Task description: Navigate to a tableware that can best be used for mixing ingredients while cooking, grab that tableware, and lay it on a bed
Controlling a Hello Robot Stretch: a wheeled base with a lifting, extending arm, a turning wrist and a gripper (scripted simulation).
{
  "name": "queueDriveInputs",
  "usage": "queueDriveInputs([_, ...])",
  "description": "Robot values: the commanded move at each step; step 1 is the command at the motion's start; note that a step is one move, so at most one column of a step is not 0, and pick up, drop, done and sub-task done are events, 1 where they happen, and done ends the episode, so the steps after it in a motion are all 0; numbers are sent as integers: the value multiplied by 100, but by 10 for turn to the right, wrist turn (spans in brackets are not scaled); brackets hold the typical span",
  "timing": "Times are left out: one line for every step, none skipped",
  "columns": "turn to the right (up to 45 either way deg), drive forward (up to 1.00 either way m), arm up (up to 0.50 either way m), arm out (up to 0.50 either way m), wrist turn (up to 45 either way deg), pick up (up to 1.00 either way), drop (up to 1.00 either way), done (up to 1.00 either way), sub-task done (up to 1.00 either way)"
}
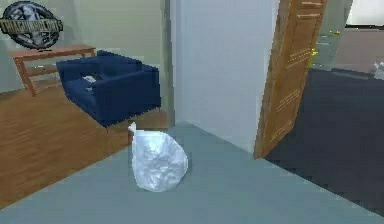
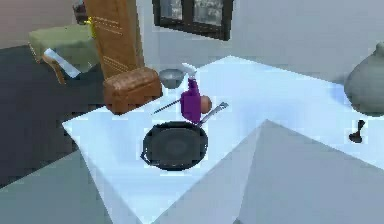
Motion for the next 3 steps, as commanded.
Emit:
queueDriveInputs([240, 0, 0, 0, 0, 0, 0, 0, 0])
queueDriveInputs([0, 15, 0, 0, 0, 0, 0, 0, 0])
queueDriveInputs([180, 0, 0, 0, 0, 0, 0, 0, 0])
